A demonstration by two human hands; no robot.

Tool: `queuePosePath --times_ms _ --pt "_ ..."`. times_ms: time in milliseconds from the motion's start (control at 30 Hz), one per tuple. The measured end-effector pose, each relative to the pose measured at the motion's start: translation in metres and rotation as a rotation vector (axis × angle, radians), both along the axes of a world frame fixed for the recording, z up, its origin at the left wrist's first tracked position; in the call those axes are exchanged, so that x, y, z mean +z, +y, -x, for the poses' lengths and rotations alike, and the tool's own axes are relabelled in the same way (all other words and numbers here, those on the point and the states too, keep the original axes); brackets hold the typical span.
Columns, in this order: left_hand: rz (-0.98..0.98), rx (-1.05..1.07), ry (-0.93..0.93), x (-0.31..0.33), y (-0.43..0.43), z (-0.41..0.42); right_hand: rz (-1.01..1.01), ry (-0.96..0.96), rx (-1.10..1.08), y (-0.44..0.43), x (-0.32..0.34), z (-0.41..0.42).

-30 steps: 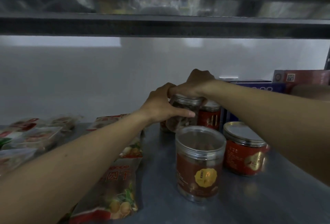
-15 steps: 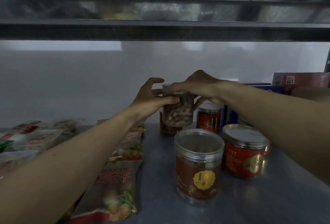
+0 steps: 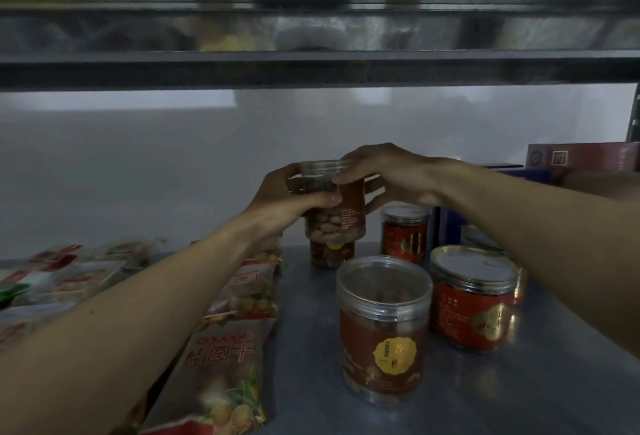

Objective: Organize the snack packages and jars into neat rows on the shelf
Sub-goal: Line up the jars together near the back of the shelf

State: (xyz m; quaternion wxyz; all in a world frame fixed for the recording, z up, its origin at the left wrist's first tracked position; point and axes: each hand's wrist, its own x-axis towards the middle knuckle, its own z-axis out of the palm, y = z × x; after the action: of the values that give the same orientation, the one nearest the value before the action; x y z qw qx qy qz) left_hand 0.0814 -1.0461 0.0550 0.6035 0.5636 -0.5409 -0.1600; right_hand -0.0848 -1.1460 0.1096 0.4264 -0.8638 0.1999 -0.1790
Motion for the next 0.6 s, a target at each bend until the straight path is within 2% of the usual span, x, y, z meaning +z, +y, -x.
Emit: queuePosePath --times_ms 133,300,500,600 --pt "-0.069 -0.016 0.003 -0.002 0.000 -0.002 0.086 -0.037 -0.130 0.004 -0.003 -0.006" --pt "-0.054 0.188 -0.155 -0.002 -0.001 0.007 0.155 0.024 -0.246 0.009 -0.006 -0.017" --pt "-0.059 0.056 -0.088 0.002 0.003 -0.006 0.089 0.031 -0.075 0.008 -0.002 -0.002" --pt "-0.106 0.010 -0.061 0.000 0.000 -0.006 0.088 -0.004 -0.093 0.006 -0.005 -0.001"
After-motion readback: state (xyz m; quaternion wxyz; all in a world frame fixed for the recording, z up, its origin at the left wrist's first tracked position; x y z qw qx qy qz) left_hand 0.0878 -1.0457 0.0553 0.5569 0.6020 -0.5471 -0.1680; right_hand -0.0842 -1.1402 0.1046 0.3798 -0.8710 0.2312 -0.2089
